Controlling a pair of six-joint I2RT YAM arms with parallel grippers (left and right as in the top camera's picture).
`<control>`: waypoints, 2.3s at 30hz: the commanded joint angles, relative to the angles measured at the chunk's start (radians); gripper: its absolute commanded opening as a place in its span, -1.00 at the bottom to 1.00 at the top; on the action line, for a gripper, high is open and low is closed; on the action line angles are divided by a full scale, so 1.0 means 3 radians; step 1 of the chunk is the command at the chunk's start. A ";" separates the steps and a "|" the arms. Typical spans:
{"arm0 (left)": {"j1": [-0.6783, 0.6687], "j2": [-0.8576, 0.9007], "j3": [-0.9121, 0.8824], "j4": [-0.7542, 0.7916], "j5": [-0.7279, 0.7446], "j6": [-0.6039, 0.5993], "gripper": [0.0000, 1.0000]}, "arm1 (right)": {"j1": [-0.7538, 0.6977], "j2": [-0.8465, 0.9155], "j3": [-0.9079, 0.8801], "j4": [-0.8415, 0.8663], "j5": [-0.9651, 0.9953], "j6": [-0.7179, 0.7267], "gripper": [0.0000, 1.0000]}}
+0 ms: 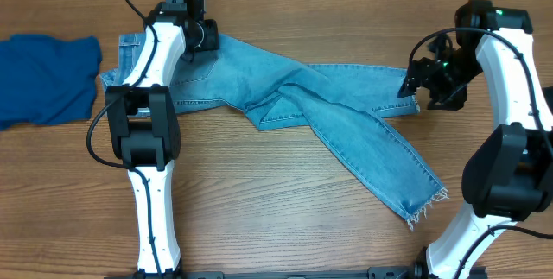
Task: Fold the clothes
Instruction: 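Grasp the upper leg with the right gripper and pull it up-right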
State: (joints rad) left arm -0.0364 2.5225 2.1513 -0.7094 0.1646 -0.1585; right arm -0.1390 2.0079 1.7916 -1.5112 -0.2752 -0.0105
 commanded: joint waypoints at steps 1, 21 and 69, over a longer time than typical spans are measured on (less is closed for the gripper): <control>0.0011 0.0098 0.0237 -0.0179 0.0206 -0.0070 0.01 | 0.0177 0.0017 -0.0144 -0.0006 -0.0079 -0.0216 0.57; 0.0036 0.0097 0.0306 -0.0961 0.0217 0.0168 0.01 | 0.0220 0.0017 -0.1408 0.1610 0.0273 -0.0520 0.48; 0.0034 0.0097 0.0306 -0.1240 0.0217 0.0155 0.18 | 0.0197 -0.0730 -0.0383 0.3143 0.1081 -0.1127 -0.79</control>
State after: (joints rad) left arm -0.0319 2.5305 2.2322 -1.0679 0.2462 -0.1238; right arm -0.0563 1.8030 1.6619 -0.5900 -0.1070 -0.2863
